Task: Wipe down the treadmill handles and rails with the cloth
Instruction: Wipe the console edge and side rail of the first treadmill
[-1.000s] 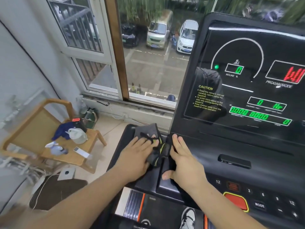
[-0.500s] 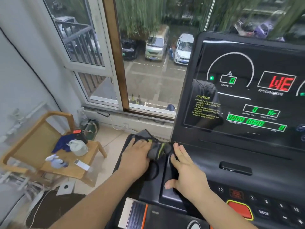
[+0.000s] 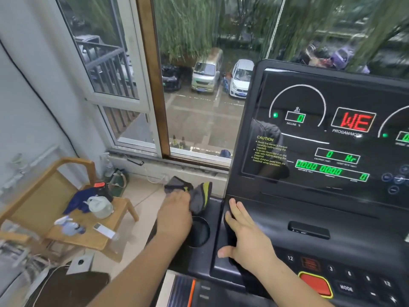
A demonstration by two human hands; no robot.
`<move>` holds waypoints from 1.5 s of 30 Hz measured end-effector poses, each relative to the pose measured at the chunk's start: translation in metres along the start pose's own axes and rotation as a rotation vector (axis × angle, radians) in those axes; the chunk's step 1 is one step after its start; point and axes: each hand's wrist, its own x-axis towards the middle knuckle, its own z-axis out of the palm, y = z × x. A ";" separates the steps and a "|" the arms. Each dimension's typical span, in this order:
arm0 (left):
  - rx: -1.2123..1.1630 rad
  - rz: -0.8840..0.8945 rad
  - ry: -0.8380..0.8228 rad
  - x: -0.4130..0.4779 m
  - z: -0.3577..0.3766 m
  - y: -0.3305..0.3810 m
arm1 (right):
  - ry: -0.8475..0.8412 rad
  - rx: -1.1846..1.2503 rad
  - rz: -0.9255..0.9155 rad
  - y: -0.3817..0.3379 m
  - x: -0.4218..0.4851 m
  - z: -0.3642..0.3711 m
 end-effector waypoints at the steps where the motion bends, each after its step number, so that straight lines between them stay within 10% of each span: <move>1: -0.057 0.045 -0.008 -0.012 0.003 0.008 | 0.001 0.009 0.001 0.000 0.000 0.001; 7: -0.170 0.400 -0.234 -0.065 -0.017 -0.016 | 0.014 0.018 0.005 0.000 -0.001 0.001; 13: -0.111 0.019 0.194 -0.025 -0.058 -0.024 | 0.007 -0.161 0.016 -0.013 -0.001 -0.005; 28: 0.363 0.956 -0.308 -0.025 -0.017 -0.046 | -0.040 -0.090 -0.029 -0.008 0.014 -0.007; 36: 0.265 0.102 -0.240 -0.053 0.007 0.044 | -0.032 -0.047 -0.037 -0.003 0.016 -0.001; 42: -0.874 -0.848 -0.256 -0.030 0.004 0.051 | -0.037 -0.029 -0.021 -0.004 0.017 0.001; 45: -1.041 -0.812 -0.172 -0.049 0.004 0.056 | -0.018 -0.077 -0.036 -0.006 0.016 0.002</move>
